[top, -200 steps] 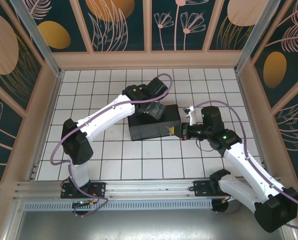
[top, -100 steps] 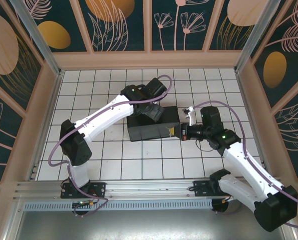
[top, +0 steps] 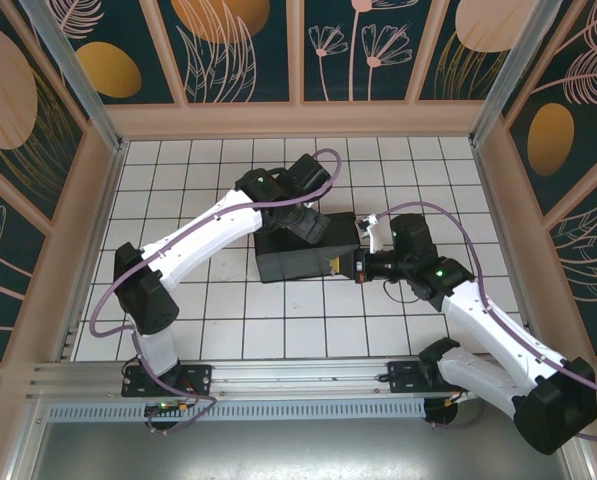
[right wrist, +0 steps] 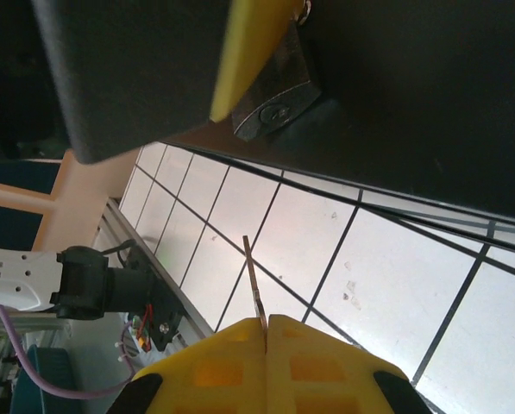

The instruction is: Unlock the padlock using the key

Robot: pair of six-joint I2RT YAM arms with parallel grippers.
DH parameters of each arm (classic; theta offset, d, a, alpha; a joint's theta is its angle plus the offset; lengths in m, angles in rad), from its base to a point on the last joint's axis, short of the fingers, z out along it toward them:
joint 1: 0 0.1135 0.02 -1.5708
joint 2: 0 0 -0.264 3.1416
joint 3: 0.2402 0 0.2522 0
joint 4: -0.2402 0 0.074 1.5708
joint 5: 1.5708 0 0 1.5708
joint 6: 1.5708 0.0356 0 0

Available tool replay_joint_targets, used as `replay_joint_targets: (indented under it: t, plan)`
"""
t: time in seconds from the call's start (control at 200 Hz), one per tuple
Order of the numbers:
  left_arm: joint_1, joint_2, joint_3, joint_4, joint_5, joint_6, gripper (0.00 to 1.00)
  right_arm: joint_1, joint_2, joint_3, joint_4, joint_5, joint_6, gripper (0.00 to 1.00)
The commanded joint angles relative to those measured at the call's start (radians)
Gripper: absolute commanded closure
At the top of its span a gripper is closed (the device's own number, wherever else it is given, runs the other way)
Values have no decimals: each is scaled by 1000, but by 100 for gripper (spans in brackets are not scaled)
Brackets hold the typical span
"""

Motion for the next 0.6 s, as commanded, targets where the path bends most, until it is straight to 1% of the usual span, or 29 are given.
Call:
replay_joint_targets:
  t: [0.0, 0.08, 0.175, 0.315, 0.505, 0.596]
  plan:
    - [-6, 34, 32, -24, 33, 15, 9, 5, -4, -11, 34, 17, 9, 100]
    - [-6, 34, 22, -12, 64, 19, 9, 4, -5, -12, 28, 18, 6, 100]
    - [-7, 41, 8, -12, 56, 20, 9, 5, -11, -12, 28, 19, 9, 100]
    - [-6, 30, 10, -27, 77, 22, 12, 5, -12, -9, 20, 21, 5, 100]
    - [-6, -2, 4, -74, 54, 29, 13, 5, 4, -13, 28, 21, 1, 100]
    - [-6, -15, -1, -68, 85, 32, 13, 5, 13, -13, 35, 21, 0, 100]
